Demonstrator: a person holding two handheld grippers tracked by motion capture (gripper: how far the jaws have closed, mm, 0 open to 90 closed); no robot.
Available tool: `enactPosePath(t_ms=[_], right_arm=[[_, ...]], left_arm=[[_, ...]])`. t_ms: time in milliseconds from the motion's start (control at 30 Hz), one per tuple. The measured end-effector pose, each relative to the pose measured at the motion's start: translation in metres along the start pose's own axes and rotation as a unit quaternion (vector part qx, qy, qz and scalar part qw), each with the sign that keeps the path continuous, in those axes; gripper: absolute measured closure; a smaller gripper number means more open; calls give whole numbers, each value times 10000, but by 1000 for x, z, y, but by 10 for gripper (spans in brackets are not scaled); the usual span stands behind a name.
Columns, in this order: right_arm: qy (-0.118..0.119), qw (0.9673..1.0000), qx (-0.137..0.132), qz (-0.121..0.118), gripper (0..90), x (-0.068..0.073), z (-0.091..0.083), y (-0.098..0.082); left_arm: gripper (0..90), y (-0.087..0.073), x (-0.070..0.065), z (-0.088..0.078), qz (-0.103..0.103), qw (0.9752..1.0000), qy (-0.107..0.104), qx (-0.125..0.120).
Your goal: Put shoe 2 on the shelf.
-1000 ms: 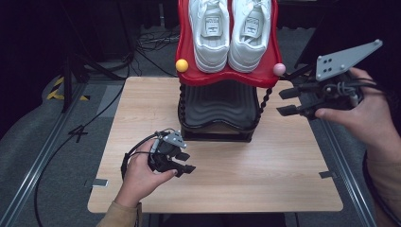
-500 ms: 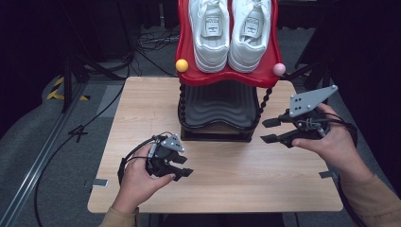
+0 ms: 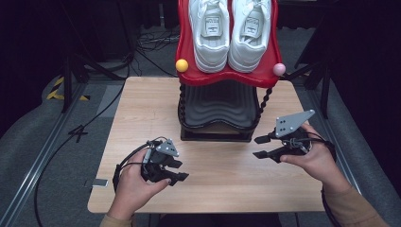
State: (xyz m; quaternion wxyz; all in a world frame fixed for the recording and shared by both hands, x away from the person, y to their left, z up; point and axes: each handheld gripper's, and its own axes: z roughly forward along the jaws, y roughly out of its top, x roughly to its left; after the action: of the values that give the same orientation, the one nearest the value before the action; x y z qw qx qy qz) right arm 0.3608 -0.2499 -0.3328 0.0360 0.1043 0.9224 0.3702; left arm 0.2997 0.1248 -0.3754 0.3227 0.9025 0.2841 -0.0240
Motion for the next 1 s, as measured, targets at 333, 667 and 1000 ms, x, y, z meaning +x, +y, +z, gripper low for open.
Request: enactPosePath(t_ms=[333,667,1000], right_arm=[[136,9995,-185,236,536,0,31,-28],[226,9982,146,545,532,-1,66,-51],[269,9971,7,717,503,-1,67,-58]], left_arm=[[531,-3,1,3,-49,10000,22,43],[526,-5,6,11,-143,9994,172,280],[523,-5,11,13,-164,9993,167,285]])
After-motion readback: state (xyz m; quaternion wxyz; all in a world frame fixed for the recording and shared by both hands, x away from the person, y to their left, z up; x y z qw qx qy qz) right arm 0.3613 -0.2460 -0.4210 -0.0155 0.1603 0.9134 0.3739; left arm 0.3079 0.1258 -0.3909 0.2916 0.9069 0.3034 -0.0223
